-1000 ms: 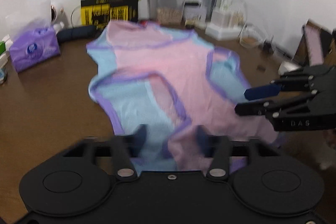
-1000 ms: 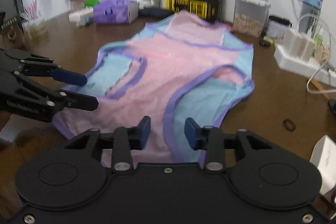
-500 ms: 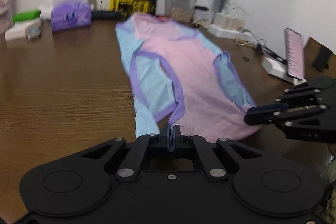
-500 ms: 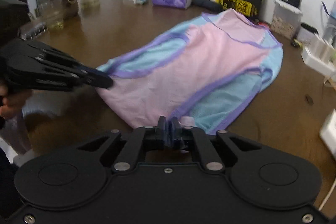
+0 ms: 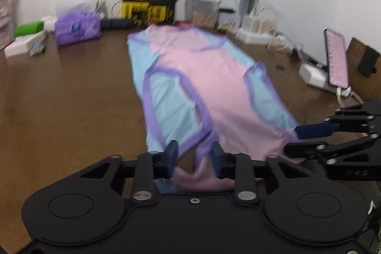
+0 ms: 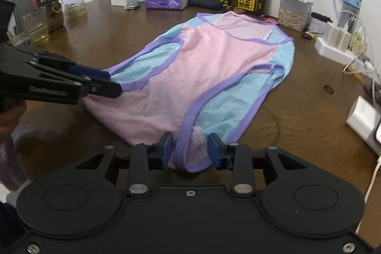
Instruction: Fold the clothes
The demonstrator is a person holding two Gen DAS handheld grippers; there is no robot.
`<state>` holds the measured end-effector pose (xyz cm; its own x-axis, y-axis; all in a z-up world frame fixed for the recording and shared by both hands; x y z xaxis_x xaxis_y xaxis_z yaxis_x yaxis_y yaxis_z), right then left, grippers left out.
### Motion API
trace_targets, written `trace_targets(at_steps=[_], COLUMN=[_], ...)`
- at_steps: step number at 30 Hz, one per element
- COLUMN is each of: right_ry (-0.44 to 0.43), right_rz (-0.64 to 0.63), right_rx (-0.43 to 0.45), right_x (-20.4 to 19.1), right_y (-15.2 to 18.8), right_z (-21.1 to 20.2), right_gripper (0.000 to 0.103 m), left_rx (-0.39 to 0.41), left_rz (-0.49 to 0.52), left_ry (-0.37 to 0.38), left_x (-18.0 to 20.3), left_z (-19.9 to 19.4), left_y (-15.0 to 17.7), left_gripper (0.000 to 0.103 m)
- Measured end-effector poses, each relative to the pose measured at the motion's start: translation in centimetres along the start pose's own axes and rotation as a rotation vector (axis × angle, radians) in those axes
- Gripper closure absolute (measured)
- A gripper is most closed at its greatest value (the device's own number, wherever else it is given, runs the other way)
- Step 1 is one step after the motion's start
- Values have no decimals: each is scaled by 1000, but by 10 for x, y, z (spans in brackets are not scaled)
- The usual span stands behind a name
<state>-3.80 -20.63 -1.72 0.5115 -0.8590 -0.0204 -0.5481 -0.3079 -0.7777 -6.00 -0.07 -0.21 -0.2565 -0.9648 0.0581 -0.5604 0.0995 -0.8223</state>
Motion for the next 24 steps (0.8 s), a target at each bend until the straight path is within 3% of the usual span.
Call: trace_targets(at_steps=[6,9,10,14,16,17,19,21,24], right_ry=[-34,-31,-10,80,118,137,172,202,208], right_rz=[-70,-114,-119,-67,-49,-40,-25,-10,15], right_rx=[-77,-105,-81,59,152,199,294,380,394], right_x=[-16,-26,-29,-24,-20,-18,-13,-7,5], right_y=[2,5,3,-14,-25,-31,-45,-59,-74], right_z=[-16,-32,-43,-76,-90,-98,-110,-118,-110], right_gripper=[63,35,29,27,24,24,22,21,21], left_rx=[15,17,18,57,86,152,228,252,217], left_rz=[43,33,29,-21,-54,-108,-153,-152,-123], left_ry=[-38,-17,-8,31,52,65,27,-32,-145], left_x=[2,1,1,-4,-7,-12,-22,-30,-34], left_z=[-23,-34,-37,-52,-60,-73,-84,-84,-75], left_y=[20,26,27,18,11,2,-6,-9,-7], left_gripper=[77,75,74,66,54,51,31,27,27])
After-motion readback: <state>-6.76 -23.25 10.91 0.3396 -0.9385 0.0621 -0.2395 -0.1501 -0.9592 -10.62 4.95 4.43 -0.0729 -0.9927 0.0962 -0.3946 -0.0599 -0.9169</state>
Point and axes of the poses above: each gripper's, at about its wrist camera, not at the fingertips, and z roughly the way its jaws point, x to its right, y to its underside, the point moved 3 cm from there along z, roughly the way its jaws point, and after that the axes turned 3 degrees about x, right-handed, at the moved point
